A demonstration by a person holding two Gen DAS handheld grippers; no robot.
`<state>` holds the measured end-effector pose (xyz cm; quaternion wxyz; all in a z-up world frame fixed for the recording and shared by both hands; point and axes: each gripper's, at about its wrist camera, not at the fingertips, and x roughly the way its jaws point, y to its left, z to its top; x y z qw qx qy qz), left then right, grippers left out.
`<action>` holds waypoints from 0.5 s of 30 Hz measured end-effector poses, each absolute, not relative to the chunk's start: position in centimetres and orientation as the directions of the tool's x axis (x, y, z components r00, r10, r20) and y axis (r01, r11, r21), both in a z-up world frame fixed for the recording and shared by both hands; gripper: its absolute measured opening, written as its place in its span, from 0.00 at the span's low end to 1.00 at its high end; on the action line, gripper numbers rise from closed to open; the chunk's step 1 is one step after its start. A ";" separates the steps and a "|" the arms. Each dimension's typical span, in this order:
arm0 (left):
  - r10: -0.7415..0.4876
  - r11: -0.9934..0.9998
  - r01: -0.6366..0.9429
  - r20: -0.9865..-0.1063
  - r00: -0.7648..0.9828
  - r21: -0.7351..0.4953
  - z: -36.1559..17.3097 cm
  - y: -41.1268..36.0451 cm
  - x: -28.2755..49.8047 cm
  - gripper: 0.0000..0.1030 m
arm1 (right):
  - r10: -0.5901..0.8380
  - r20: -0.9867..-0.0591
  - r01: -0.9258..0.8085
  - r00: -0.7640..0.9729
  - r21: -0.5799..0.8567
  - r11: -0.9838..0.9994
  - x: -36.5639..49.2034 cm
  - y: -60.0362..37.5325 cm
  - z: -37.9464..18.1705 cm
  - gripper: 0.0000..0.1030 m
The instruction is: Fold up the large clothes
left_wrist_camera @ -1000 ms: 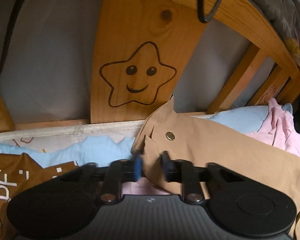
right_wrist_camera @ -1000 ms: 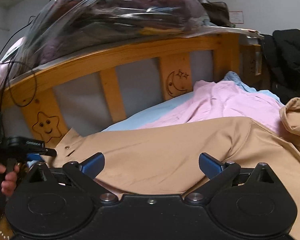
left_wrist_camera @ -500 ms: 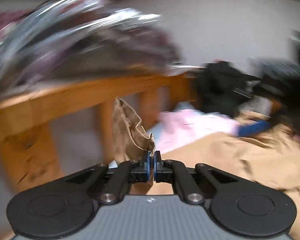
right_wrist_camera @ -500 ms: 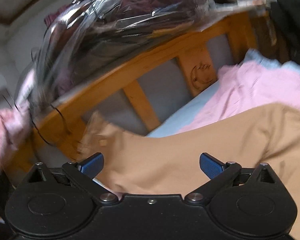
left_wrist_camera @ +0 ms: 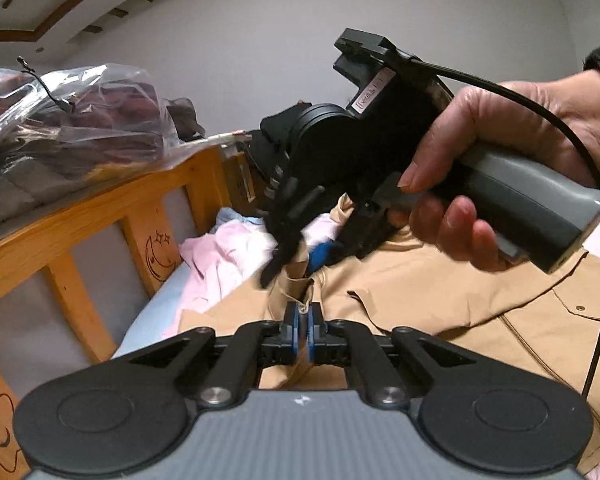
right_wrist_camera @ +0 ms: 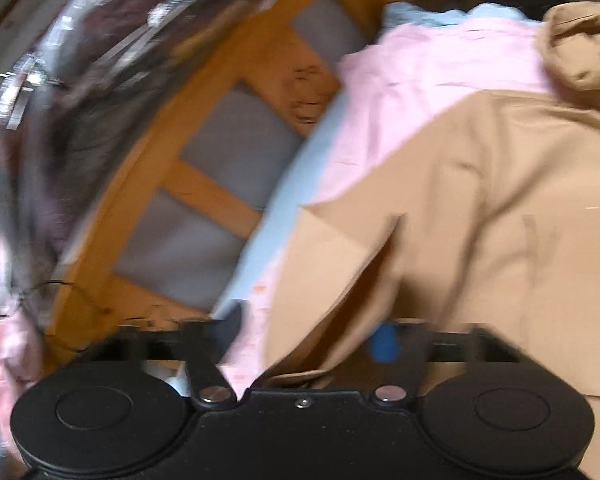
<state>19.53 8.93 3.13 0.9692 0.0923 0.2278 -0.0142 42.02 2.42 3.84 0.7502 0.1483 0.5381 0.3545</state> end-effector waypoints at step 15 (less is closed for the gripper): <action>0.039 0.999 -0.032 -0.478 0.877 0.023 3.7 12.1 20.2 0.75 | 0.672 -0.458 -0.544 0.582 0.395 0.740 44.2 -10.0 24.7 0.01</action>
